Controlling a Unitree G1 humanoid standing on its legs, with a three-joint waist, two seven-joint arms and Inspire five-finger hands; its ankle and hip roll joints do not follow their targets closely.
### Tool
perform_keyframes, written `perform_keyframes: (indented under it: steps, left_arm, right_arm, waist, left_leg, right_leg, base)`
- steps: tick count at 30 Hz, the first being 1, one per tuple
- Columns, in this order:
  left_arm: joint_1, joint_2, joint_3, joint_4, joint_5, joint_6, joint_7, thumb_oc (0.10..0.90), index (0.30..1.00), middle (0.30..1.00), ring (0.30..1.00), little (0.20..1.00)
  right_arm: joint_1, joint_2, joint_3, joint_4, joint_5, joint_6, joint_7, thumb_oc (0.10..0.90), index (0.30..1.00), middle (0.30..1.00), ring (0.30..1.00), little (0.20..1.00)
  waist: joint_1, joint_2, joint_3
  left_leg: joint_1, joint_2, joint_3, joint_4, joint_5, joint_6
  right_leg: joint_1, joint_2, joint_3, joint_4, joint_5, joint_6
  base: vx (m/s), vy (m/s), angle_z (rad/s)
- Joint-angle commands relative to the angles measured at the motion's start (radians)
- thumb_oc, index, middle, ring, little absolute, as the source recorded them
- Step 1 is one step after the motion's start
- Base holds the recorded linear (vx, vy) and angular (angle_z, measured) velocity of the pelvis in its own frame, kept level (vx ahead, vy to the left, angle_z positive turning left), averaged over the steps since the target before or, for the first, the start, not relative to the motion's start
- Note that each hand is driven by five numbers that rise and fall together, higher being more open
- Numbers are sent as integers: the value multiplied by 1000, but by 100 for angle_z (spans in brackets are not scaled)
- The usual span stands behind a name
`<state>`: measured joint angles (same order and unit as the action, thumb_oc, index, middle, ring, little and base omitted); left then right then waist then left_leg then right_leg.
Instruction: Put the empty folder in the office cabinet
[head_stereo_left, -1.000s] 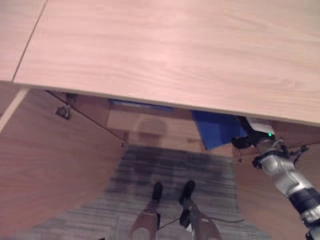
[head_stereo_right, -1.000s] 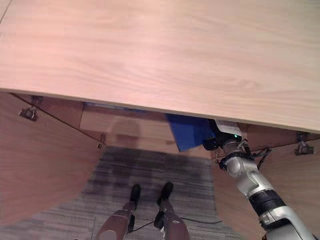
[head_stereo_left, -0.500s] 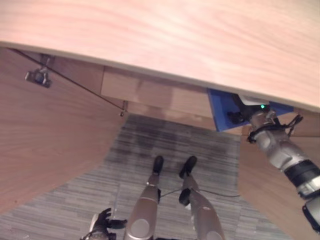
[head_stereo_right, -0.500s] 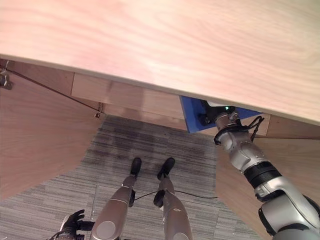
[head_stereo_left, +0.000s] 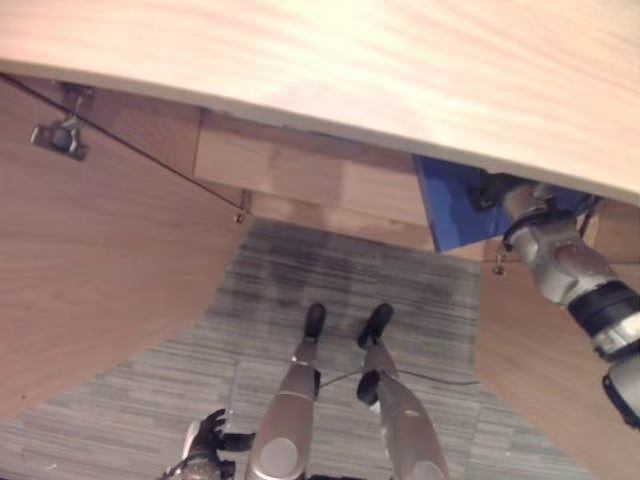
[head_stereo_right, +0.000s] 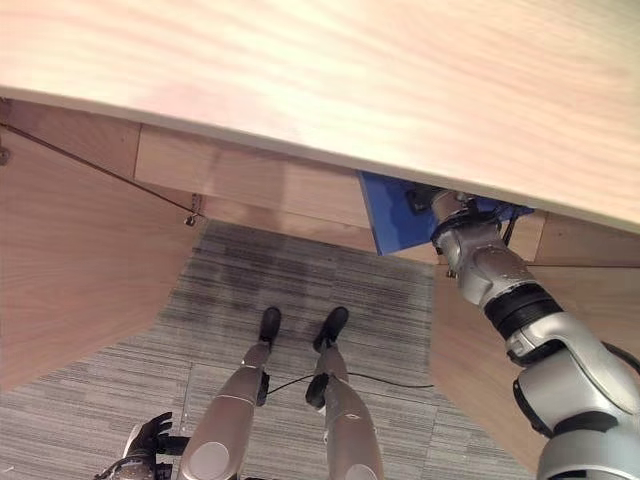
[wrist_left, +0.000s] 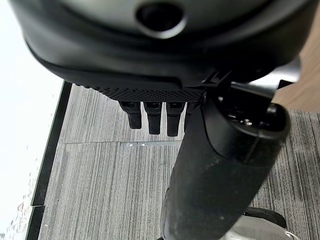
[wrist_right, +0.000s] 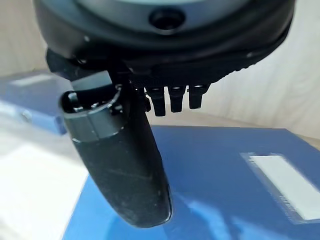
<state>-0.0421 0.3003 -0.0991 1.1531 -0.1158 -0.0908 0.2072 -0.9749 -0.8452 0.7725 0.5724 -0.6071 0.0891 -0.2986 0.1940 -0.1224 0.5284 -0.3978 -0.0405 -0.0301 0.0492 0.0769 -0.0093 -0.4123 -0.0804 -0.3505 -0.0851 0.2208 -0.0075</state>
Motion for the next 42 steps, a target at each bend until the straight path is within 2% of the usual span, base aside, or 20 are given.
perform_keyframes:
  steps: [1, 5, 6, 11, 15, 16, 18, 21, 25, 29, 33, 36, 42]
  left_arm:
    - [110, 79, 1, 37, -50, 15, 10, 800, 900, 900, 900, 900]
    - [112, 82, -15, 34, -67, 9, 11, 800, 900, 900, 900, 900]
    - [111, 88, -23, 31, -80, 4, 14, 800, 900, 900, 900, 900]
    - [108, 98, -55, 25, -110, -3, 24, 800, 900, 900, 900, 900]
    - [99, 106, -70, 21, -118, -4, 27, 800, 900, 900, 900, 900]
    - [98, 121, -82, 6, -121, -4, 22, 800, 900, 900, 900, 900]
    - [101, 134, -91, -7, -125, -5, 15, 800, 900, 900, 900, 900]
    - [103, 136, -96, -14, -153, -9, 26, 800, 900, 900, 900, 900]
    - [104, 130, -110, -35, -173, -18, 43, 800, 900, 900, 900, 900]
    - [112, 122, -130, -83, -190, -33, 58, 800, 900, 900, 900, 900]
    - [105, 127, -146, -91, -183, -33, 63, 800, 900, 900, 900, 900]
    - [102, 124, -147, -88, -182, -33, 65, 800, 900, 900, 900, 900]
    - [93, 107, -161, -111, -178, -45, 88, 800, 900, 900, 900, 900]
  right_arm:
    - [-148, -58, 53, 43, 46, 6, -3, 800, 900, 900, 900, 900]
    - [-221, 6, 74, 139, 78, 15, -29, 800, 900, 900, 900, 900]
    - [-279, 52, 87, 191, 102, 22, -43, 800, 900, 900, 900, 900]
    - [-380, 174, 127, 310, 173, 26, -52, 800, 900, 900, 900, 900]
    - [-411, 241, 162, 371, 210, 21, -24, 800, 900, 900, 900, 900]
    - [-434, 287, 206, 461, 234, 17, 29, 800, 900, 900, 900, 900]
    - [-458, 314, 239, 515, 238, 19, 57, 800, 900, 900, 900, 900]
    - [-510, 353, 232, 586, 249, 32, 5, 800, 900, 900, 900, 900]
    - [-554, 348, 215, 614, 229, 55, -69, 800, 900, 900, 900, 900]
    - [-603, 293, 232, 643, 187, 83, -133, 800, 900, 900, 900, 900]
    - [-658, 254, 289, 652, 138, 106, -144, 800, 900, 900, 900, 900]
    - [-666, 245, 292, 644, 126, 111, -155, 800, 900, 900, 900, 900]
    - [-693, 113, 246, 449, 92, 151, -289, 800, 900, 900, 900, 900]
  waist:
    - [3, -9, -13]
    - [12, -2, -9]
    - [20, 3, -9]
    - [37, 13, -8]
    - [42, 13, -8]
    - [46, 9, -8]
    - [50, 6, -8]
    - [54, 1, -8]
    - [55, 9, -8]
    - [61, 32, -8]
    - [57, 38, -8]
    - [55, 40, -8]
    - [35, 51, -8]
  left_leg:
    - [-20, -8, -24, 50, -108, 18]
    - [-29, -9, -28, 49, -104, 19]
    - [-40, -9, -29, 50, -101, 18]
    - [-75, -13, -36, 57, -94, 19]
    - [-95, -12, -40, 56, -86, 16]
    - [-112, -11, -45, 53, -80, 13]
    - [-126, -8, -46, 50, -75, 10]
    - [-157, -7, -48, 43, -65, 7]
    - [-189, -9, -57, 41, -59, 7]
    - [-228, -15, -62, 39, -50, 6]
    - [-278, -19, -74, 44, -43, 4]
    - [-287, -20, -75, 46, -42, 3]
    - [-340, -27, -80, 55, -40, 4]
  right_leg:
    - [-3, -40, 35, 90, -67, 117]
    - [-12, -37, 34, 85, -62, 117]
    - [-24, -36, 36, 83, -59, 117]
    - [-52, -34, 33, 81, -54, 116]
    - [-70, -36, 26, 81, -51, 116]
    - [-83, -36, 20, 80, -50, 116]
    - [-97, -33, 16, 77, -47, 117]
    - [-127, -26, 12, 68, -37, 118]
    - [-155, -24, 7, 65, -33, 119]
    - [-194, -26, -2, 67, -31, 123]
    - [-238, -24, -6, 65, -22, 126]
    - [-247, -24, -7, 64, -19, 126]
    - [-301, -29, -7, 67, -15, 132]
  base:
    - [0, 0, 0]
    - [0, 0, 0]
    - [0, 0, 0]
    - [-1, -2, 1]
    - [-1, -6, 1]
    - [-4, -23, 7]
    - [-8, -27, 6]
    - [-14, -20, 5]
    - [-4, -3, 1]
    - [-9, -2, 3]
    - [-16, -13, 7]
    - [-6, -2, 2]
    - [0, 0, 0]
